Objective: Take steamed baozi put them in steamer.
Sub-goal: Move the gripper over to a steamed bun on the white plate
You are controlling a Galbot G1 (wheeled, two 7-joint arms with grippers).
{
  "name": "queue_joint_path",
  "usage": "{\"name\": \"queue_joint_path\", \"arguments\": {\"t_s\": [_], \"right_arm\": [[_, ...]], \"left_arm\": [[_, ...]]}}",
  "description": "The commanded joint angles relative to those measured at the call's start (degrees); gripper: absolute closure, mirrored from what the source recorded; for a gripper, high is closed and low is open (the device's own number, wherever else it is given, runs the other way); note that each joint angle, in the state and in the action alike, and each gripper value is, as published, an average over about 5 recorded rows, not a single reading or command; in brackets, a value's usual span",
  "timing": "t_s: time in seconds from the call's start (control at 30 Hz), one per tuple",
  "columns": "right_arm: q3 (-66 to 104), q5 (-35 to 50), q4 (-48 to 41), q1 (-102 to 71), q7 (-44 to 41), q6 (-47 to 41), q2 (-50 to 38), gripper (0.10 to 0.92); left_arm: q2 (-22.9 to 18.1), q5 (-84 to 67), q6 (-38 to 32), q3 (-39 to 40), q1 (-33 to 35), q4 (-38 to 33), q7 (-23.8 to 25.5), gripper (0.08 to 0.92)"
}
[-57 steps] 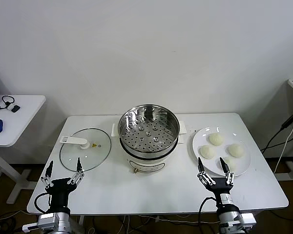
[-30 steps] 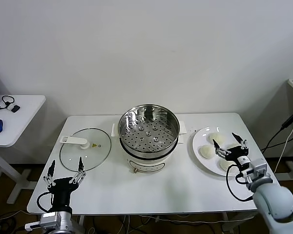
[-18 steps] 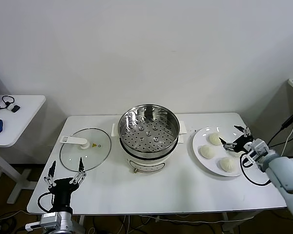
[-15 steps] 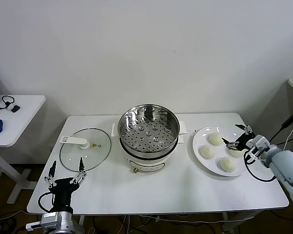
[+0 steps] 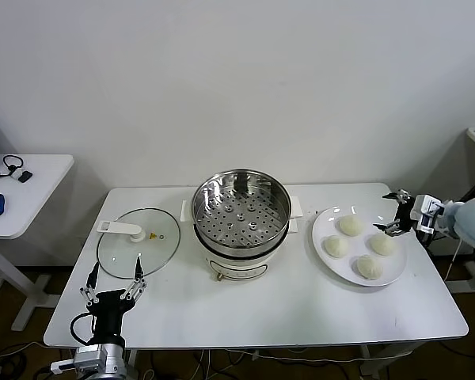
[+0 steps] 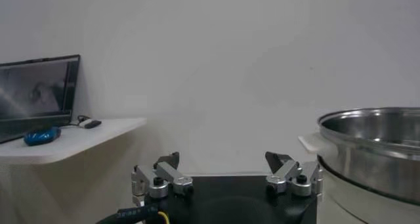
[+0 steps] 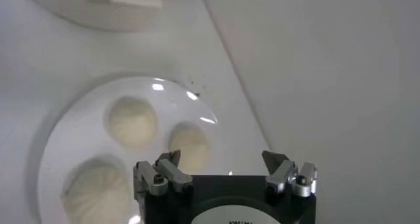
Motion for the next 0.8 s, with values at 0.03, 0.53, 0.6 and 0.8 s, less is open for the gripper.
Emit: {"name": "queue_joint_path", "arguments": {"t_s": [0.03, 0.53, 0.6, 0.8], "right_arm": [[-25.3, -0.2, -9.2, 22.9, -5.8, 4.9, -0.1, 0.203], [-47.0, 0.2, -29.6, 39.5, -13.6, 17.7, 16.3, 0.203], [-47.4, -0.8, -32.9, 39.7, -14.2, 19.0, 18.5, 0.203], [-47.6, -3.1, -43.4, 39.6, -16.3, 21.7, 25.3, 0.203]], "left_arm": [[-2.8, 0.0, -0.1, 0.1, -0.1, 0.3, 0.0, 0.177], [-2.8, -0.3, -1.0, -0.6, -0.1, 1.1, -0.1, 0.177], [-2.8, -0.3, -1.0, -0.7, -0.1, 1.2, -0.1, 0.177], [-2.8, -0.6, -1.2, -0.9, -0.2, 1.7, 0.0, 0.177]]}}
